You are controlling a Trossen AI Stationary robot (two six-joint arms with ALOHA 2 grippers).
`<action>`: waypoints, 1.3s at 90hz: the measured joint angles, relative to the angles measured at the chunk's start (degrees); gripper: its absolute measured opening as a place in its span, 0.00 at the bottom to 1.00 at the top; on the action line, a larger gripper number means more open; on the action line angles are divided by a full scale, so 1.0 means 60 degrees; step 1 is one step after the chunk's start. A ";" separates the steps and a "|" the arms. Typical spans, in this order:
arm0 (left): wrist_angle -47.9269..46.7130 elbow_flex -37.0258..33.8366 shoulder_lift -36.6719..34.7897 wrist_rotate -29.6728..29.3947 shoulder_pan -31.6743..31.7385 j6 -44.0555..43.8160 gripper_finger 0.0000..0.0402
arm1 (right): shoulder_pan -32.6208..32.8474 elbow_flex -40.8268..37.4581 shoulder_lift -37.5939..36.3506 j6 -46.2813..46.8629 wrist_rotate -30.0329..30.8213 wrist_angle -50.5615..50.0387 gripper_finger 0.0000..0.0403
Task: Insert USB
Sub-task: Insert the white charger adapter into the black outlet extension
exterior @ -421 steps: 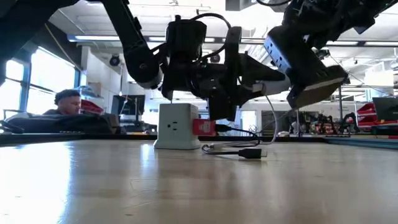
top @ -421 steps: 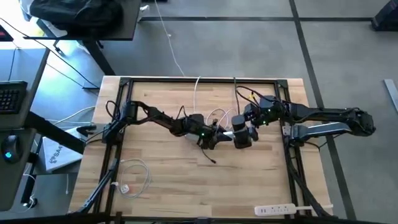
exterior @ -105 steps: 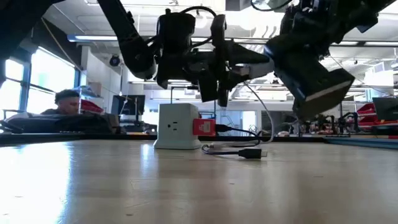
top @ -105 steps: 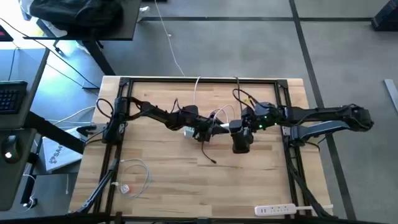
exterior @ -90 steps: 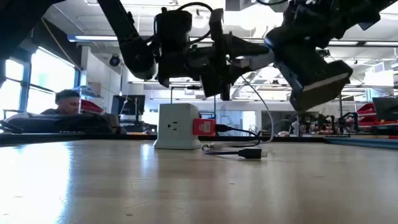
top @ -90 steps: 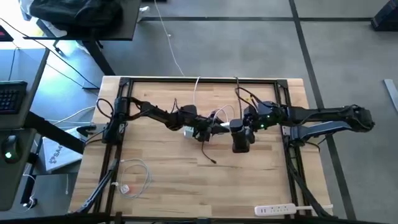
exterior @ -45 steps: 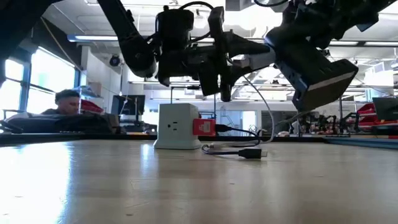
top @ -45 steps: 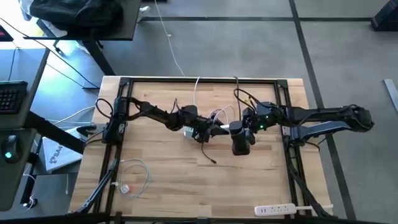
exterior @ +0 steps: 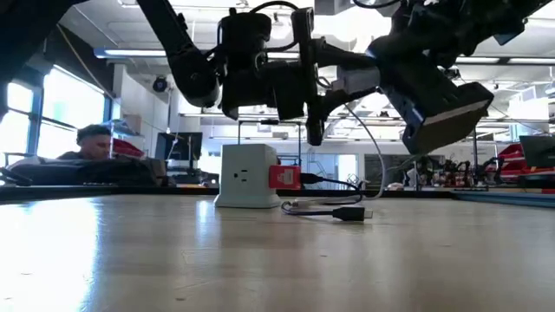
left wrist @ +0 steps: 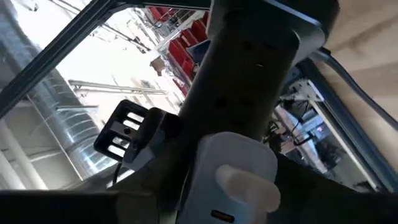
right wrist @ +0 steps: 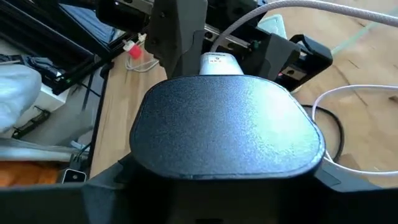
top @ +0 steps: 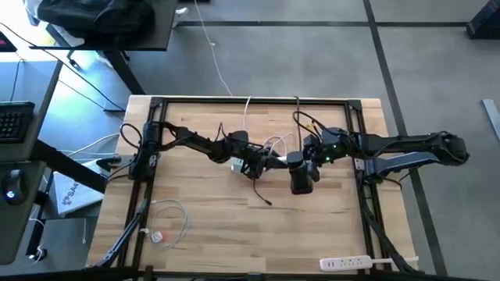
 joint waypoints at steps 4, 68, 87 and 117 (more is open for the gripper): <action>0.0022 0.0000 0.0000 0.0003 -0.0003 -0.0046 0.41 | -0.0003 0.0004 -0.0003 0.0000 -0.0049 0.0000 0.55; 0.0023 -0.0031 0.0000 -0.1543 -0.0521 -0.0282 0.60 | -0.0658 0.0007 -0.1131 -0.0405 -0.0402 -0.1041 0.55; 0.0016 -0.0036 0.0000 -0.2298 -0.0782 -0.0345 0.60 | -0.1129 0.0007 -0.1537 -0.1014 -0.0406 -0.1059 0.55; 0.0004 -0.0036 0.0000 -0.2370 -0.1555 -0.3092 0.60 | -0.2486 0.0007 -0.1897 -0.2728 -0.0092 -0.0365 0.55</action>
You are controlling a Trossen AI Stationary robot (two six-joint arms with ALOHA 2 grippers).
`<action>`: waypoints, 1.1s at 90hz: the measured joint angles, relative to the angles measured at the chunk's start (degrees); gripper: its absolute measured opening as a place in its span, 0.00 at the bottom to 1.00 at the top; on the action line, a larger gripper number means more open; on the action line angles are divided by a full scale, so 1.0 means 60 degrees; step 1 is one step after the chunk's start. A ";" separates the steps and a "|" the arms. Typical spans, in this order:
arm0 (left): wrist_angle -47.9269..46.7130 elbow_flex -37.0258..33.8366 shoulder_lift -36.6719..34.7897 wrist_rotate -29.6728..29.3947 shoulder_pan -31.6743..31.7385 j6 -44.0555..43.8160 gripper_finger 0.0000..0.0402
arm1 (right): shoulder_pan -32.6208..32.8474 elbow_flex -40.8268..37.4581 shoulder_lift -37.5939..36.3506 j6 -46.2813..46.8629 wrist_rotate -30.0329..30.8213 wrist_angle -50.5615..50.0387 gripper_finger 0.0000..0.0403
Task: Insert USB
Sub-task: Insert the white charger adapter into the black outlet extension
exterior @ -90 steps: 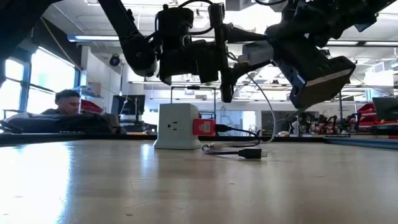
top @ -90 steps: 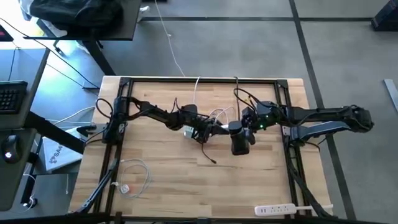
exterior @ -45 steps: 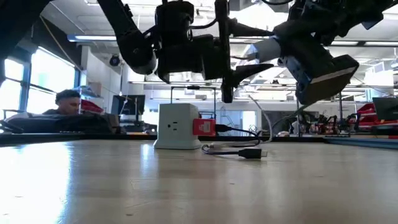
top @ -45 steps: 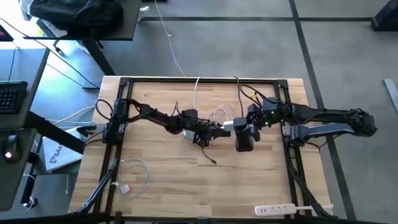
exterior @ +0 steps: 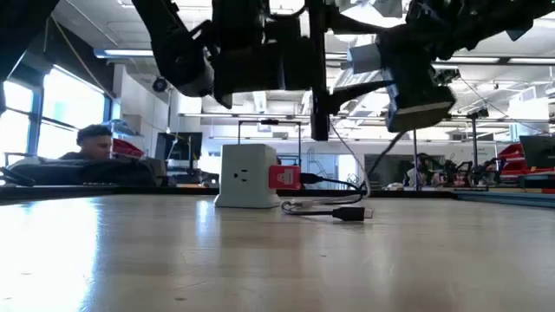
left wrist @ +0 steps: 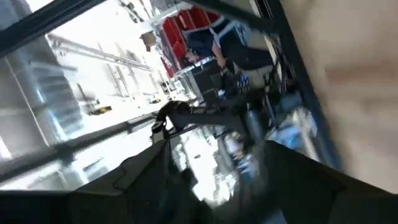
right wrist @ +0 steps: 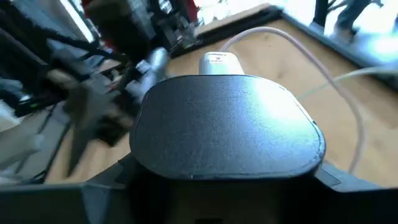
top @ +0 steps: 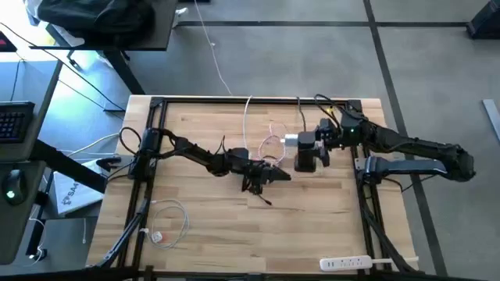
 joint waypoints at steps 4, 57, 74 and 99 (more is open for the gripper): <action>-0.0002 0.0000 0.0004 -0.0154 -0.0111 -0.0728 0.60 | -0.0227 0.0000 0.0011 -0.0226 0.0348 0.0130 0.55; 0.1530 -0.0061 -0.0650 -0.7556 -0.1634 -0.2957 0.60 | -0.1881 0.0663 0.0075 -0.3916 0.7048 0.3852 0.55; 0.1585 -0.0918 -0.1468 -0.8983 -0.1930 -0.4465 0.60 | -0.1841 0.1148 0.0049 -0.4383 0.7135 0.3210 0.55; 0.1503 -0.2304 -0.2665 -0.9787 -0.2207 -0.6995 0.60 | -0.1499 0.1216 -0.0687 -0.4572 0.7470 0.2302 0.55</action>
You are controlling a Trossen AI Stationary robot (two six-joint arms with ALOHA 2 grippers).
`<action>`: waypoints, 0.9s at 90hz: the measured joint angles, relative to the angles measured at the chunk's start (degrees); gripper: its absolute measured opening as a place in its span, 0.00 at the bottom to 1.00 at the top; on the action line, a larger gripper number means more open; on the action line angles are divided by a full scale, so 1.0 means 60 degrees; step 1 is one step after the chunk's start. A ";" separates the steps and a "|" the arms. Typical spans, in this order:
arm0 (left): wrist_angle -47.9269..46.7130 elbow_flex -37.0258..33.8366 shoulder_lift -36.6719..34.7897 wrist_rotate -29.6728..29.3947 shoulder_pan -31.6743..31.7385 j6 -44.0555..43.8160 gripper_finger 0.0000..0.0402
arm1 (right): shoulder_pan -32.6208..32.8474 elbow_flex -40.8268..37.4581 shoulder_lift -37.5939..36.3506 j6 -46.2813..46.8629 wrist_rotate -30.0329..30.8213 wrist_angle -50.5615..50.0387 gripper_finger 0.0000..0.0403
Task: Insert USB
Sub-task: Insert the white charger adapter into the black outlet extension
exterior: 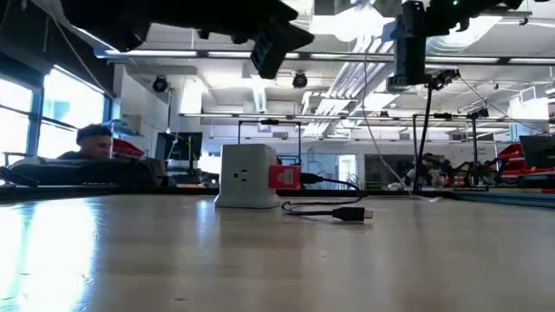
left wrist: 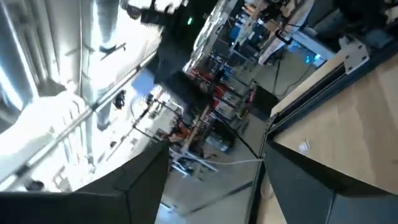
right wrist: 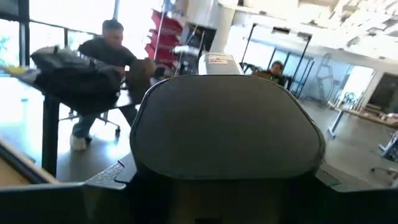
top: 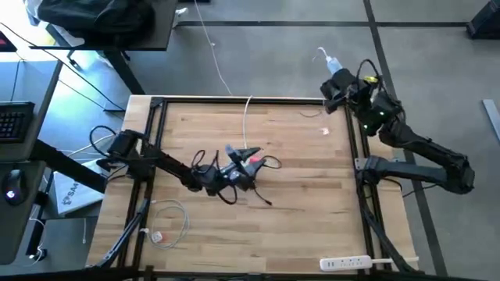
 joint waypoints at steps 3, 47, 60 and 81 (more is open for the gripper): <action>0.0002 -0.0044 -0.0046 -0.0027 -0.0046 -0.0180 0.60 | 0.0003 0.0008 -0.0064 -0.0075 -0.0181 -0.0449 0.55; -0.1230 -0.0063 -0.0038 -0.0081 -0.0249 -0.3570 0.60 | -0.0610 -0.2892 -0.0052 0.2011 -0.1978 -0.0584 0.55; -0.1340 -0.0063 -0.0038 -0.0017 -0.0248 -0.3785 0.60 | -0.0877 -0.3943 -0.0036 0.2704 -0.2755 0.0219 0.55; -0.1375 -0.0063 -0.0038 0.0130 -0.0198 -0.4408 0.60 | -0.1182 -0.5006 -0.0001 0.3096 -0.3058 0.0780 0.55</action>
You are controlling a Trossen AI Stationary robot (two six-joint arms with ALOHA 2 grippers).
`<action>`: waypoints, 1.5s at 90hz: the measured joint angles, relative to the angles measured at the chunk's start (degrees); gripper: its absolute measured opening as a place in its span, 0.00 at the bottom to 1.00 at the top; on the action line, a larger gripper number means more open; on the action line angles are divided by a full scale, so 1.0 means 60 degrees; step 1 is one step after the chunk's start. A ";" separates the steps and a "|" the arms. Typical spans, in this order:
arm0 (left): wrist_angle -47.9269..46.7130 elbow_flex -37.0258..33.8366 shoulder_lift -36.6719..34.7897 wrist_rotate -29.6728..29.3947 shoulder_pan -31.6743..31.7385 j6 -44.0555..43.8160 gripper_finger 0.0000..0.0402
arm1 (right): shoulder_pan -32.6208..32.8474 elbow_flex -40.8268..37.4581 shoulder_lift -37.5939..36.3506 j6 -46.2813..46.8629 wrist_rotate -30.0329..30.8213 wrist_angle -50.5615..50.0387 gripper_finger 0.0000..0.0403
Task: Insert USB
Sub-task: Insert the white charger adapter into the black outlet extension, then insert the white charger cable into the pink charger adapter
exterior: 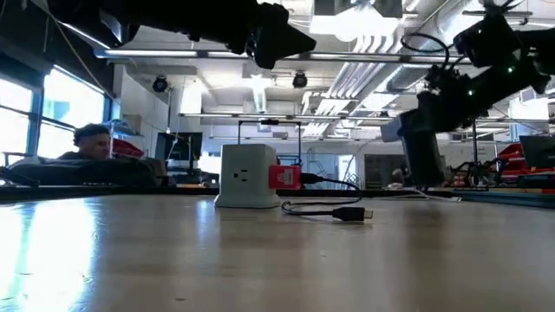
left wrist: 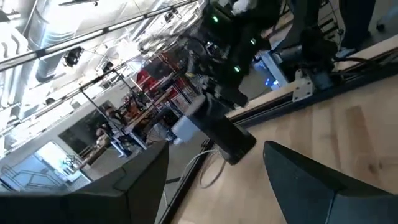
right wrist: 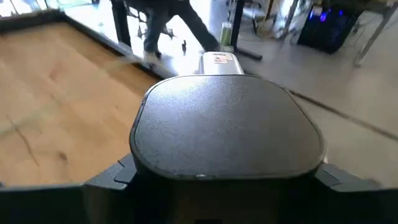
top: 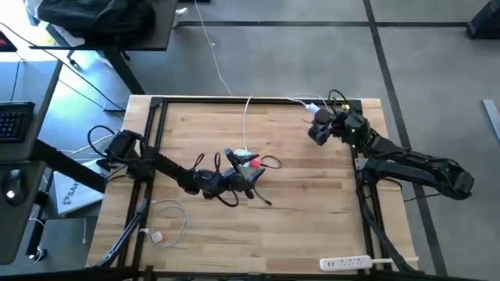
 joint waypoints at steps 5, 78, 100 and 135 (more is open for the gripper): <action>-0.0033 0.0000 0.0000 0.0255 0.0061 -0.0232 0.60 | -0.0068 -0.0206 0.0015 0.0032 0.0003 0.0434 0.55; -0.0623 0.0055 -0.0412 0.0018 0.0136 0.0593 0.60 | -0.0370 0.0455 -0.0080 -0.0667 0.0772 0.0521 0.95; -0.2874 0.0057 -0.1937 -0.0797 -0.0109 0.0345 0.60 | -0.0026 0.3082 -0.0489 -0.1328 -0.0404 -0.2110 0.93; -0.8593 0.0058 -0.4811 0.1630 -0.0098 -0.3518 0.60 | 0.1035 0.4264 -0.0525 -0.0709 -0.3097 -0.1597 0.93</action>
